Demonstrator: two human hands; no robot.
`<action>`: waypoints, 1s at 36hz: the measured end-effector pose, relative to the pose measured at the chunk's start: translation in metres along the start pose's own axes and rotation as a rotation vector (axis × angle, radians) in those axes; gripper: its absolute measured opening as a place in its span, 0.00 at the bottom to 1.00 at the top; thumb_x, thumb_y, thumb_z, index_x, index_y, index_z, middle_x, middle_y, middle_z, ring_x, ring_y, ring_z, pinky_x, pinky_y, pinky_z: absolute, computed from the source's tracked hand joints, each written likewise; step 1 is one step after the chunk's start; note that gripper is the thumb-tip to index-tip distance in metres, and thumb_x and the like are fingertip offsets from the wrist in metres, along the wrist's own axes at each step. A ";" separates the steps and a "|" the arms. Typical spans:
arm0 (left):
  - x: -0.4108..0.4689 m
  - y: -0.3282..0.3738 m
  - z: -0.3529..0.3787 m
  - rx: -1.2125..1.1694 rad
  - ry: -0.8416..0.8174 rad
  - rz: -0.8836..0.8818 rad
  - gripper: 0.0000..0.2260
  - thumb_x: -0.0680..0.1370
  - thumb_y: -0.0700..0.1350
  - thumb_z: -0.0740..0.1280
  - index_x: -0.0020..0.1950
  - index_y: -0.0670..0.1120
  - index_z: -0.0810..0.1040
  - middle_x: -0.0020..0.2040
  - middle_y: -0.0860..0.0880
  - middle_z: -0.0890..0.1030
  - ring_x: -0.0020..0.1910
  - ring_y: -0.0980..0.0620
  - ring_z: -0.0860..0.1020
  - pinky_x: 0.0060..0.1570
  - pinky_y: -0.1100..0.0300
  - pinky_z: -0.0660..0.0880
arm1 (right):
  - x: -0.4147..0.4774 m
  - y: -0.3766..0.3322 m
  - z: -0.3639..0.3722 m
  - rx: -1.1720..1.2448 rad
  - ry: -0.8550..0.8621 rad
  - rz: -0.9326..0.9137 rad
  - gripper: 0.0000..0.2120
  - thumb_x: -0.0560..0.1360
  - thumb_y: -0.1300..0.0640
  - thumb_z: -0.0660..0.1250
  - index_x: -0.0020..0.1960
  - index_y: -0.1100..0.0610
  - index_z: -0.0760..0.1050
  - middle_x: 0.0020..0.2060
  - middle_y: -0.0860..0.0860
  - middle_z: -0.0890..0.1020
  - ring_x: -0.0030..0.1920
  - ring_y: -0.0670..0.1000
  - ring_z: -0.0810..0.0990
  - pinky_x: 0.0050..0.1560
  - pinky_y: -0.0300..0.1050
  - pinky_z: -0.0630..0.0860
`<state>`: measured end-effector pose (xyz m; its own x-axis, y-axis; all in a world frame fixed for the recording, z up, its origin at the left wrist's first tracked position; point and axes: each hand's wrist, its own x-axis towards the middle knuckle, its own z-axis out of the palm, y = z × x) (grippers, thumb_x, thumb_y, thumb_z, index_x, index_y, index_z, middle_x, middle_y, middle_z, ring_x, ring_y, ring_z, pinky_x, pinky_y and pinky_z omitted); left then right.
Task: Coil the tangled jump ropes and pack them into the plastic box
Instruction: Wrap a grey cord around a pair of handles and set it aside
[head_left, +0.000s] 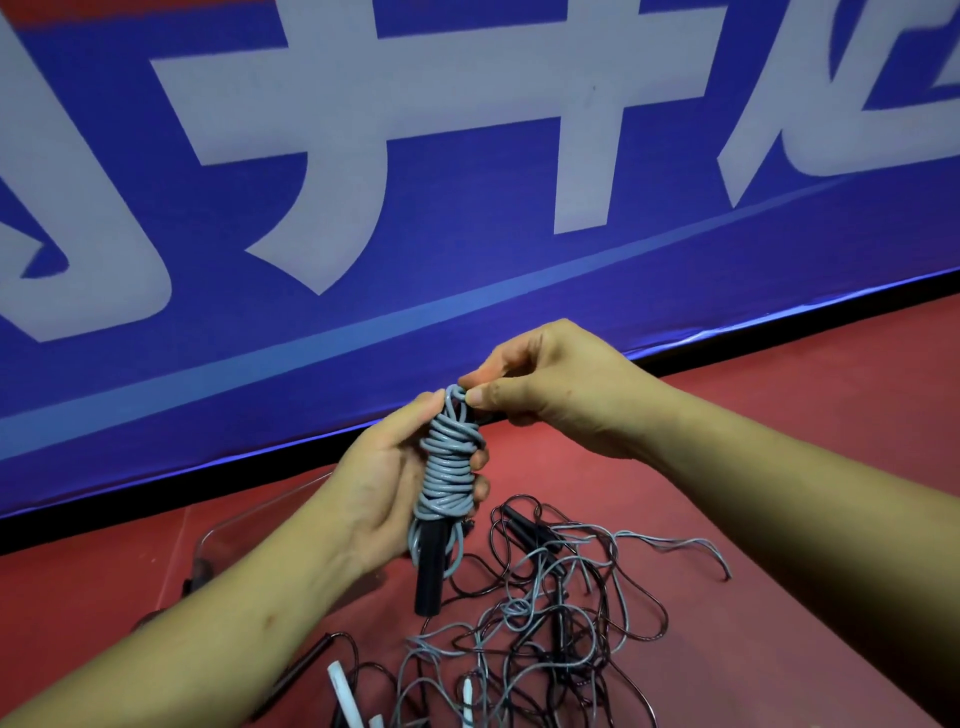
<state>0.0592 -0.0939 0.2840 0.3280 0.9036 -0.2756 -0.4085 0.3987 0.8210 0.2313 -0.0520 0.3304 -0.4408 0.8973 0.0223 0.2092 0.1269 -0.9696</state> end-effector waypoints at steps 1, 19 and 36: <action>0.000 0.000 -0.001 -0.005 -0.007 -0.002 0.09 0.79 0.53 0.63 0.51 0.48 0.77 0.38 0.40 0.73 0.36 0.43 0.73 0.39 0.53 0.69 | 0.000 0.000 0.000 -0.018 -0.005 0.001 0.04 0.73 0.66 0.73 0.47 0.66 0.83 0.41 0.63 0.84 0.36 0.48 0.77 0.34 0.36 0.69; 0.001 -0.001 0.007 -0.066 -0.061 -0.033 0.14 0.79 0.55 0.60 0.46 0.48 0.80 0.39 0.42 0.74 0.38 0.43 0.74 0.40 0.52 0.70 | -0.004 -0.006 0.000 -0.101 0.054 -0.059 0.03 0.73 0.65 0.73 0.42 0.65 0.81 0.42 0.62 0.85 0.48 0.63 0.83 0.55 0.62 0.78; 0.005 -0.013 0.006 -0.048 0.004 -0.052 0.11 0.78 0.54 0.63 0.48 0.49 0.80 0.39 0.42 0.76 0.38 0.43 0.74 0.38 0.54 0.73 | 0.005 -0.014 -0.001 -0.560 -0.024 -0.087 0.04 0.72 0.62 0.71 0.38 0.58 0.82 0.27 0.49 0.78 0.22 0.42 0.70 0.25 0.32 0.65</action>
<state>0.0712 -0.0956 0.2750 0.3463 0.8819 -0.3198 -0.4314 0.4524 0.7805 0.2270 -0.0491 0.3443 -0.4951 0.8648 0.0842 0.6000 0.4103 -0.6868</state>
